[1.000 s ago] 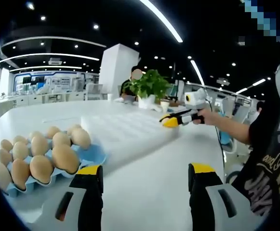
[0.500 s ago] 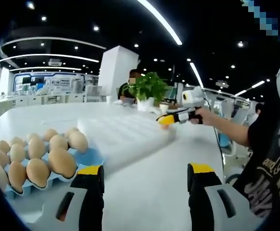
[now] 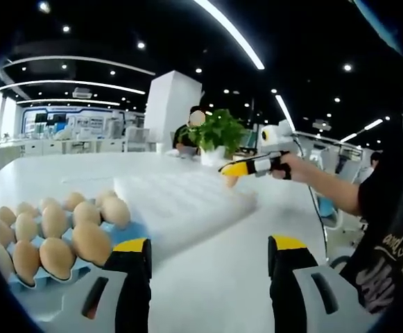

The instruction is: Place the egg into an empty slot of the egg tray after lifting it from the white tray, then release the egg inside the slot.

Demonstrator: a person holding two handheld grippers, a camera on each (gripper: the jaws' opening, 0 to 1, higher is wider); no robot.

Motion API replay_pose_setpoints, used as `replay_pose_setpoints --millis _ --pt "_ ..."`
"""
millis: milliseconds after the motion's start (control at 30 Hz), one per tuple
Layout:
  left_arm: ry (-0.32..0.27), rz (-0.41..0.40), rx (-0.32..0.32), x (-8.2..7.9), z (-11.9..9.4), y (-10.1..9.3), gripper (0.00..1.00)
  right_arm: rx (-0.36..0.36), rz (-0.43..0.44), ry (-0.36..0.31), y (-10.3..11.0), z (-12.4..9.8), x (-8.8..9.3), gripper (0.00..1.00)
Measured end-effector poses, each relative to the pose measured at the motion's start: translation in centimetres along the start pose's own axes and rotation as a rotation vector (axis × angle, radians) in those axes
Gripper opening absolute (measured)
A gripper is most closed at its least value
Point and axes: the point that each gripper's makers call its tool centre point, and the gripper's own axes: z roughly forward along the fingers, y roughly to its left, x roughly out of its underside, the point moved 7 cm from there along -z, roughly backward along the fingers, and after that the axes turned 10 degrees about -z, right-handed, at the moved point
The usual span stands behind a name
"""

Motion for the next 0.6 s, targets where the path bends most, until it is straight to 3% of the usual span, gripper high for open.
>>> replay_pose_setpoints --millis 333,600 --pt "-0.014 0.011 -0.040 -0.1 0.2 0.2 0.69 -0.067 0.014 0.001 1.8 2.6 -1.0 0.30" --pt "-0.060 0.056 -0.095 -1.5 1.0 0.6 0.58 -0.118 0.031 -0.004 4.3 4.5 -1.8 0.30"
